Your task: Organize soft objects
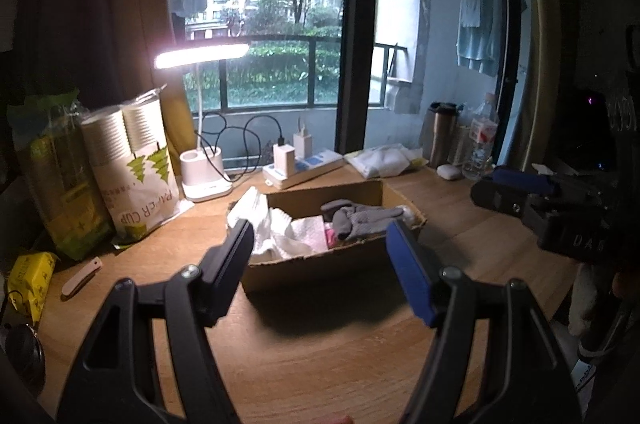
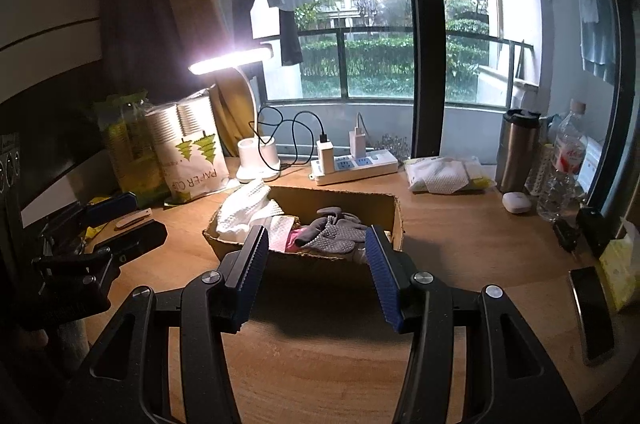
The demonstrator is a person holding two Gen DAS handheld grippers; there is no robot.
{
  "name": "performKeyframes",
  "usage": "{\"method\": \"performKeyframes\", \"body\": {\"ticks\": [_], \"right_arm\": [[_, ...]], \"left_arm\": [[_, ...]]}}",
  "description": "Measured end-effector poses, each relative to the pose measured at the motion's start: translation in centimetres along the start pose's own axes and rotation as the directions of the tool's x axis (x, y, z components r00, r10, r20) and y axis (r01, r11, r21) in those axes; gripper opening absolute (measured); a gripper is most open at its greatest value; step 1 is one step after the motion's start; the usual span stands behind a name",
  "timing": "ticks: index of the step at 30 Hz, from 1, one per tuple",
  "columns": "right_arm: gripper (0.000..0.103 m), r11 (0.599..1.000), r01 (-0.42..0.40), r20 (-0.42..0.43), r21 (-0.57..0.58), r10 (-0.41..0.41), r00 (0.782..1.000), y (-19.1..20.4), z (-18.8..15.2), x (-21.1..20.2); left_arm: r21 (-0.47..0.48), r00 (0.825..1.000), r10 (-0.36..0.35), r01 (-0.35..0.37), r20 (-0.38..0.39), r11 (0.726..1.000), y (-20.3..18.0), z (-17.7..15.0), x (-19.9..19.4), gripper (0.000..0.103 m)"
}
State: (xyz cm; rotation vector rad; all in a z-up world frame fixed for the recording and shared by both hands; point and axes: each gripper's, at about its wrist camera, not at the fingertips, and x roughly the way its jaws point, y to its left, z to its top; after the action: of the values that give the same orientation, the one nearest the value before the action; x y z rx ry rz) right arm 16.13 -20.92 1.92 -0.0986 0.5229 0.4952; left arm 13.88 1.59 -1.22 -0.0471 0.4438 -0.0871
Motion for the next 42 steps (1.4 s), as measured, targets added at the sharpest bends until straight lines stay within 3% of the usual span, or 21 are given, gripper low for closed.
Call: {"method": "performKeyframes", "body": {"ticks": [9, 15, 16, 18, 19, 27, 35, 42], "right_arm": [[0.054, 1.0, 0.005, 0.048, -0.026, -0.004, 0.999, 1.3, 0.1, -3.5], [0.065, 0.999, 0.009, 0.11, -0.048, -0.003, 0.994, 2.2, 0.5, -6.6], [0.065, 0.999, 0.012, 0.122, -0.051, -0.005, 0.993, 2.4, 0.6, -7.2], [0.065, 0.998, 0.016, 0.135, -0.059, -0.008, 0.991, 2.7, 0.7, -8.1], [0.065, 0.998, 0.02, 0.15, -0.063, -0.01, 0.989, 2.8, 0.8, -8.9], [0.082, 0.995, 0.055, 0.231, -0.084, -0.034, 0.972, 3.9, 1.4, -13.4], [0.082, 0.994, 0.09, 0.279, -0.057, -0.071, 0.958, 3.4, 2.4, -15.7], [0.082, 0.993, 0.102, 0.293, -0.059, -0.081, 0.953, 3.5, 2.4, -16.3]], "left_arm": [[0.014, 0.998, -0.015, 0.014, 0.06, 1.0, -1.2, 0.8, -3.9, 0.071], [0.021, 0.994, -0.013, 0.011, 0.106, 1.0, -2.2, 1.6, -6.9, 0.072], [0.021, 0.994, -0.007, 0.005, 0.112, 1.0, -2.3, 1.8, -7.6, 0.075], [0.02, 0.992, 0.0, -0.002, 0.13, 1.0, -2.5, 2.0, -8.7, 0.096], [0.023, 0.989, 0.001, -0.004, 0.151, 1.0, -2.6, 2.2, -9.7, 0.098], [0.012, 0.972, 0.048, -0.052, 0.228, 0.999, -2.9, 3.4, -13.8, 0.099], [0.015, 0.955, 0.074, -0.082, 0.286, 0.997, -2.9, 4.6, -15.9, 0.102], [0.02, 0.955, 0.074, -0.083, 0.286, 0.996, -2.9, 4.9, -16.3, 0.102]]}}
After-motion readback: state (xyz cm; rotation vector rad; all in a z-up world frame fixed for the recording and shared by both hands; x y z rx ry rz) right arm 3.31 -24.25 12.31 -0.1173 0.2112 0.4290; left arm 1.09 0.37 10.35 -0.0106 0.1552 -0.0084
